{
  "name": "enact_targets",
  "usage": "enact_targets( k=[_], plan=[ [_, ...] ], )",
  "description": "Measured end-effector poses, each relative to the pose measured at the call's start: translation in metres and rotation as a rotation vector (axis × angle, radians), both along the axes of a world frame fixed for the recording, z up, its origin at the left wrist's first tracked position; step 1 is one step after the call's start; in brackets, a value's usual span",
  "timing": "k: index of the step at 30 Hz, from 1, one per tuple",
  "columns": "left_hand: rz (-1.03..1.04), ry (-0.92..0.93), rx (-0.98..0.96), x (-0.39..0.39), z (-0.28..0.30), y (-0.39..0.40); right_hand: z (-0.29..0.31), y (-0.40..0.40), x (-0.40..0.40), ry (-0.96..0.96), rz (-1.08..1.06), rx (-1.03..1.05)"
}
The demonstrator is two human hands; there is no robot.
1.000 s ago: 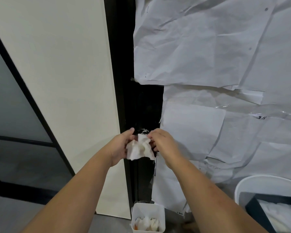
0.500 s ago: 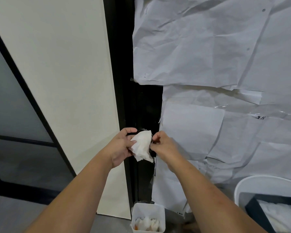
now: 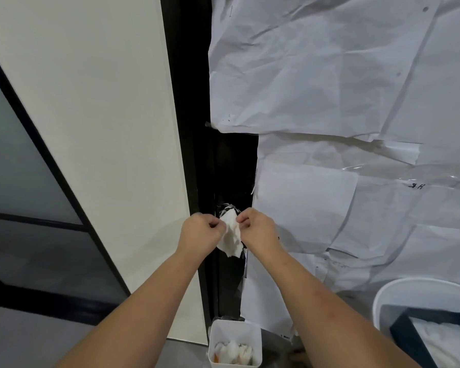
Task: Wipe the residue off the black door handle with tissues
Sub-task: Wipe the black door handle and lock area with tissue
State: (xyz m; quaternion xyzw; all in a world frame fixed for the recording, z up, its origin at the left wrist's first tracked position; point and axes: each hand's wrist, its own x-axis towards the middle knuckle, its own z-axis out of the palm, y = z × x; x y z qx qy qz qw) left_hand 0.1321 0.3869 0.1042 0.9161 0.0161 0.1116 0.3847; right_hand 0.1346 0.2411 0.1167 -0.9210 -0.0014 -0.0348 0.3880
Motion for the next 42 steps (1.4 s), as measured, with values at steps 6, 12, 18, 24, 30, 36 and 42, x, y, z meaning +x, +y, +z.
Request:
enact_targets(
  k=[6,12,18,24,30,36,42],
  plan=[
    [0.062,0.149,0.150,0.005,-0.008,-0.024,-0.001,-0.014,-0.002,-0.149,-0.034,-0.342],
    [0.227,0.177,0.012,0.015,-0.009,-0.033,-0.003,-0.023,-0.008,-0.150,0.045,-0.614],
    [0.243,0.192,-0.029,0.030,-0.006,-0.036,-0.002,-0.022,-0.011,-0.198,0.100,-0.674],
    [0.250,0.123,0.032,0.033,-0.008,-0.041,-0.001,-0.027,-0.015,-0.233,0.150,-0.708],
    [0.207,0.088,0.092,0.029,-0.008,-0.041,-0.001,-0.027,-0.020,-0.256,0.176,-0.732],
    [0.175,0.182,0.085,0.031,-0.007,-0.036,0.000,-0.025,-0.017,-0.220,0.183,-0.706],
    [0.201,0.123,0.192,0.035,-0.004,-0.047,0.000,-0.025,-0.015,-0.222,0.193,-0.709]
  ],
)
